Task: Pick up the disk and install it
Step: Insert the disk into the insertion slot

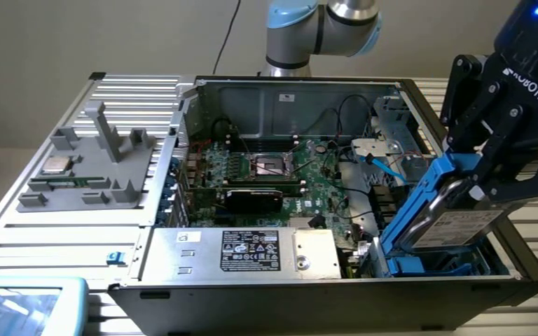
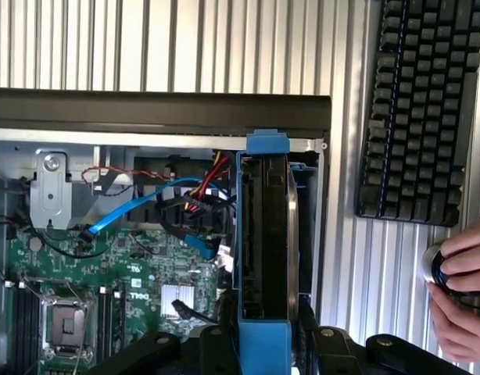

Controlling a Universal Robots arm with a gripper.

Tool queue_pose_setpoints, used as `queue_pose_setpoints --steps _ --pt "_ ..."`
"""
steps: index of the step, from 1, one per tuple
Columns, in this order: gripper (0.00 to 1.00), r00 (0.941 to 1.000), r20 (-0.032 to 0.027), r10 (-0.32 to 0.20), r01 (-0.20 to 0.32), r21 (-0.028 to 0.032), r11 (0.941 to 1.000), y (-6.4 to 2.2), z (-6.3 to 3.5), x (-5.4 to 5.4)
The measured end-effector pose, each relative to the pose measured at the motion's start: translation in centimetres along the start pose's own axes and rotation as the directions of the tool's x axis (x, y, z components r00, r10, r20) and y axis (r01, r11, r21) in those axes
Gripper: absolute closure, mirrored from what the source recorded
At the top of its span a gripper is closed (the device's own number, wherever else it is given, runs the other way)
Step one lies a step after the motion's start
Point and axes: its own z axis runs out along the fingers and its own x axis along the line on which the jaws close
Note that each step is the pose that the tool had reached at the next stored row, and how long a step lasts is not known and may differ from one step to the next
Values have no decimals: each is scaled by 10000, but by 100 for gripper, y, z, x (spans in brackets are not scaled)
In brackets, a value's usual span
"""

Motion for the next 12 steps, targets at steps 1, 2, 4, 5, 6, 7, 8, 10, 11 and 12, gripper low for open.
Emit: queue_pose_setpoints --steps 1,2,4,5,6,7,8,10,11,12 --pt "63 10000 -7 -1 1 -1 10000 4 3 -1" --pt "63 10000 -20 0 0 -1 10000 10 7 -1" --pt "63 10000 -88 8 -8 -3 10000 10 16 -1" --pt "63 9999 -116 18 -18 -5 10000 10 20 0" --pt "63 9999 -129 36 -36 -6 10000 10 22 1" --pt "63 9999 -133 53 -53 -6 10000 11 23 2" --pt "63 9999 -135 69 -69 -7 10000 11 23 2" --pt "63 9999 -138 93 -93 -9 10000 11 26 3" --pt "63 9998 -139 104 -104 -10 9999 12 27 4" --pt "63 9998 -140 111 -112 -10 9999 12 28 5"
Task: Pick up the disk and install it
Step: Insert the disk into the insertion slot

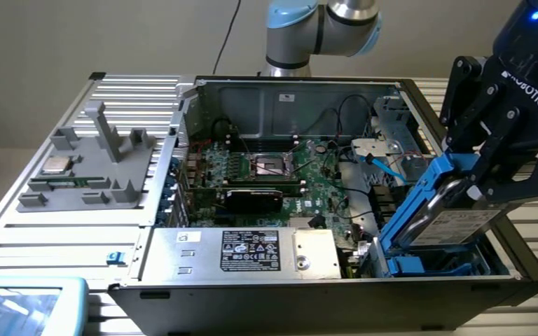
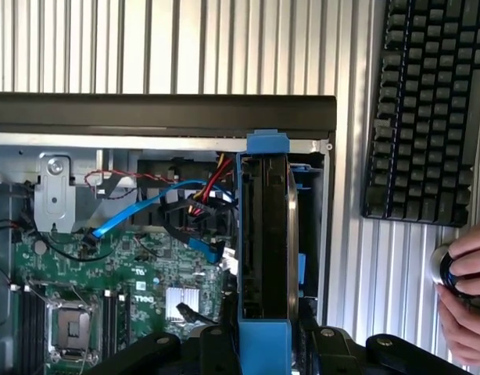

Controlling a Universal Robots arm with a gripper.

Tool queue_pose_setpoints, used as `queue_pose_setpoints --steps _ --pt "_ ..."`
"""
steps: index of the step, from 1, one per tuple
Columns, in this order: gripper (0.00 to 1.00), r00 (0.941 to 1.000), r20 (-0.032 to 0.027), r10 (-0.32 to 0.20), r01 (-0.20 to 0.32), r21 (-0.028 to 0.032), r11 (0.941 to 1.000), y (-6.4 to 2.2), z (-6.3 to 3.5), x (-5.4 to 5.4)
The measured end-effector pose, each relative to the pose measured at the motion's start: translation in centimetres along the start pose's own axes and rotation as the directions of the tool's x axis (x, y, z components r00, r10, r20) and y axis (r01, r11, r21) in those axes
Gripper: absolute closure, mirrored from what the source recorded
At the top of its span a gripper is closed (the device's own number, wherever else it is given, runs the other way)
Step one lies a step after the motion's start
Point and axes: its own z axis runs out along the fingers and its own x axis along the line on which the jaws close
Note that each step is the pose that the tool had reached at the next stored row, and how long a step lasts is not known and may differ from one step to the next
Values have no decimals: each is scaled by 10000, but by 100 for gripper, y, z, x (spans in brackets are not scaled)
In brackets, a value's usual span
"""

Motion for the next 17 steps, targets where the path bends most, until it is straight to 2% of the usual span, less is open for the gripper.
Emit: queue_pose_setpoints --steps 6,13,17 --pt "63 10000 -5 45 -45 -1 10000 0 31 2" --pt "63 9999 -16 101 -101 -9 9999 4 153 -7" --pt "63 9999 -43 136 -136 -11 9999 1 134 -7"
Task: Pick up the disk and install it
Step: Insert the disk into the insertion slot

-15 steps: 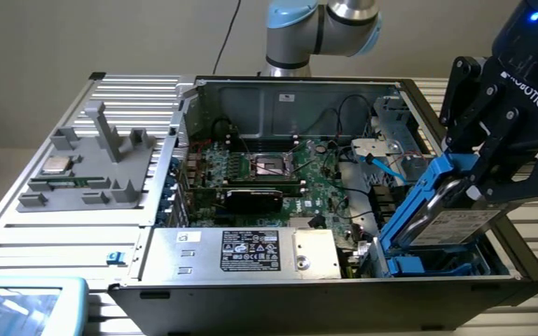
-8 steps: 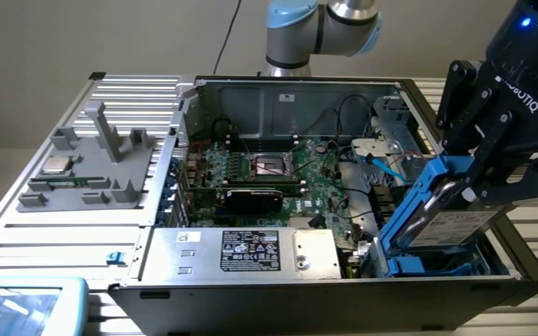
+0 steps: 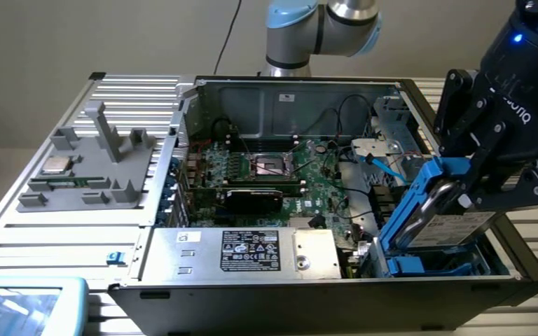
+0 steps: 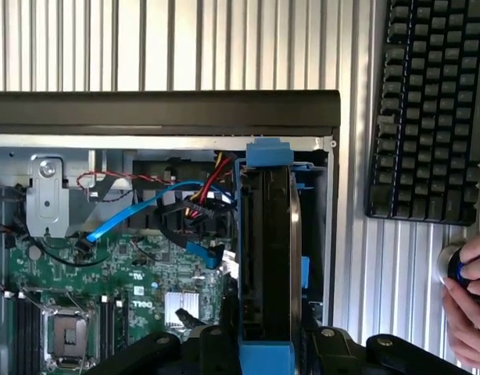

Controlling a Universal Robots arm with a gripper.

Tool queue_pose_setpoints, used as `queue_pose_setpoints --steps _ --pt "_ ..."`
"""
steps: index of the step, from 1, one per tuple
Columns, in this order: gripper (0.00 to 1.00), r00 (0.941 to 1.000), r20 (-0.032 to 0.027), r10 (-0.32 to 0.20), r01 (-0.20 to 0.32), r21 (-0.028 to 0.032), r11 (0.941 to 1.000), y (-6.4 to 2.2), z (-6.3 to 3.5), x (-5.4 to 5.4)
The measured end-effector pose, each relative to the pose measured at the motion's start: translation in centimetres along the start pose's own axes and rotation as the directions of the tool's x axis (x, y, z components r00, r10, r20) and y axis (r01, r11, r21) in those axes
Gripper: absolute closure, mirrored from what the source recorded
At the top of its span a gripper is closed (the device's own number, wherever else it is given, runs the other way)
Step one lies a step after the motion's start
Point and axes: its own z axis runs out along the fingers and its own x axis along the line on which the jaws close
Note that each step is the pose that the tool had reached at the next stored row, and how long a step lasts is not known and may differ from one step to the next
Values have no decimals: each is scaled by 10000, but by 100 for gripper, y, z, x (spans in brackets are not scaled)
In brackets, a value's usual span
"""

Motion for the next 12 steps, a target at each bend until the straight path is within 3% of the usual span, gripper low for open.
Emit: queue_pose_setpoints --steps 4,12 --pt "63 9999 7 147 -147 -9 9999 -2 -133 11" --pt "63 9977 60 678 -677 -51 9977 -3 -123 11"
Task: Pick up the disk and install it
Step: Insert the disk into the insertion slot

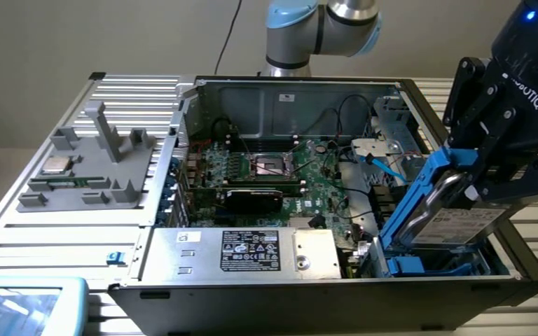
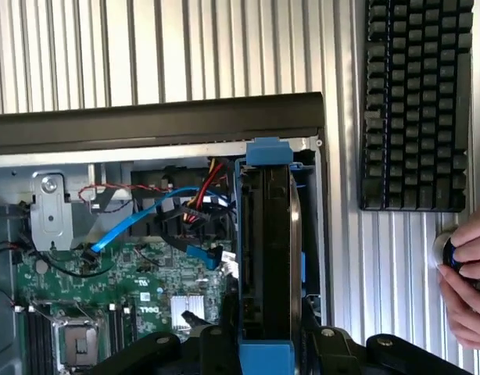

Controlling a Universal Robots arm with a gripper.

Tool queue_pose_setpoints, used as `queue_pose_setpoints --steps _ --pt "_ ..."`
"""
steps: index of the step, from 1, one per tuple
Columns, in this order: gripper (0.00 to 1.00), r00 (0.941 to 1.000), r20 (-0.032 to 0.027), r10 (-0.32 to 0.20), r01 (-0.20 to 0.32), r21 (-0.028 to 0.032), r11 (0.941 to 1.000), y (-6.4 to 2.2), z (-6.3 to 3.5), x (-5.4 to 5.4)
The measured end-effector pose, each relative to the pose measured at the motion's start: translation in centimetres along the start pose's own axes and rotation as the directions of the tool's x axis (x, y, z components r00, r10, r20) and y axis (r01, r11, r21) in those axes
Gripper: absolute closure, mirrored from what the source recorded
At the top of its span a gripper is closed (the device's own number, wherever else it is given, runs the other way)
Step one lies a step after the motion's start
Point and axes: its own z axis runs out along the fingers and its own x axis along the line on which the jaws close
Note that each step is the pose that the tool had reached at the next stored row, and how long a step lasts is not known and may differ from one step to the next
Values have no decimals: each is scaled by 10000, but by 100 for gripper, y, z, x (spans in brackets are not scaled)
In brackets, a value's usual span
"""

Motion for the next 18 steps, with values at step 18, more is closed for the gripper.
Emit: queue_pose_setpoints --steps 18 --pt "63 9999 22 -155 155 8 9999 2 192 1"
